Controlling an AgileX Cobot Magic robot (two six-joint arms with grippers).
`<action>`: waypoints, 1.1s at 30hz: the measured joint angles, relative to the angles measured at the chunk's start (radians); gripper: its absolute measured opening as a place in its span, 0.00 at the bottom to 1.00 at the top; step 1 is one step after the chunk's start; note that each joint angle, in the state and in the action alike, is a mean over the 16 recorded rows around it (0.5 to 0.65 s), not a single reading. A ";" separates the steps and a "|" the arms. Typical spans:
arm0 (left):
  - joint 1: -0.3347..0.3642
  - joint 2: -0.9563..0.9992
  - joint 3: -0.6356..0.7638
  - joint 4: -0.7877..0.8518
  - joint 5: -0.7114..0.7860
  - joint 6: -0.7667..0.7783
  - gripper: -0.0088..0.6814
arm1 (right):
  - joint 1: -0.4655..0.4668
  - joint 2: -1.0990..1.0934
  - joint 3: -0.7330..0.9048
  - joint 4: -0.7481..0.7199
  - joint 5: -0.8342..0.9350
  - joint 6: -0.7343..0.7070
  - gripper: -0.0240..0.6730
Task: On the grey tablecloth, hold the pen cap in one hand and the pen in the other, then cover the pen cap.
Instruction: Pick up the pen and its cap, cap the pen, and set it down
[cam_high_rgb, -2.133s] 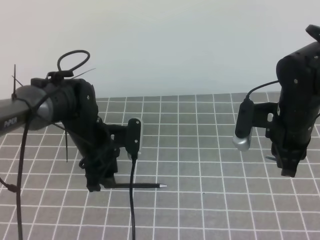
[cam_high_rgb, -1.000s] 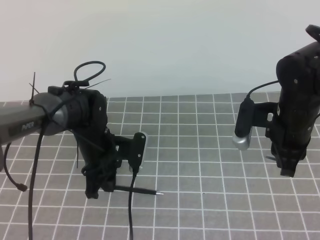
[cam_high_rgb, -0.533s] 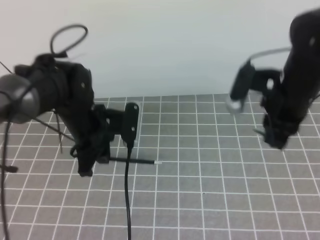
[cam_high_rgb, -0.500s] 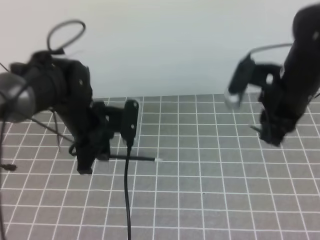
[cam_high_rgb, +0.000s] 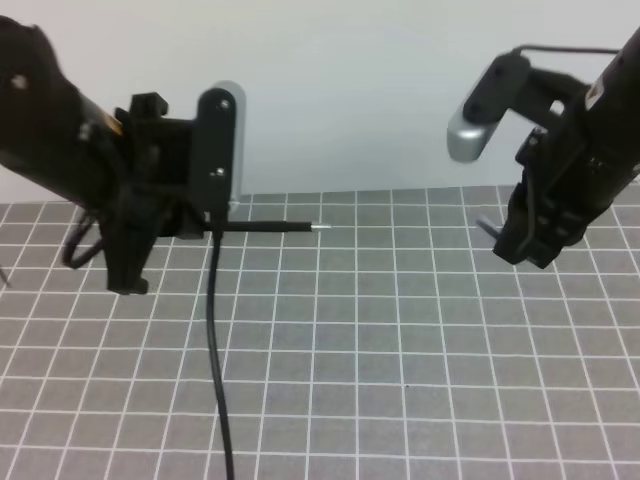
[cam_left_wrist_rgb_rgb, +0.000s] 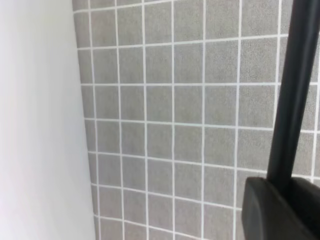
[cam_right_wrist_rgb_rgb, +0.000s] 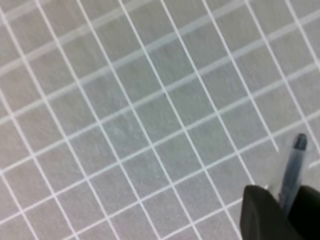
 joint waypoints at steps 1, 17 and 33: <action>-0.001 -0.009 0.000 -0.003 -0.001 0.004 0.07 | 0.006 0.000 0.000 -0.002 0.000 0.007 0.16; -0.016 -0.029 0.002 -0.024 -0.033 0.038 0.07 | 0.138 -0.077 -0.130 -0.381 0.006 0.072 0.16; -0.017 -0.018 0.064 -0.021 -0.091 0.056 0.07 | 0.147 -0.152 -0.222 -0.867 -0.367 0.556 0.16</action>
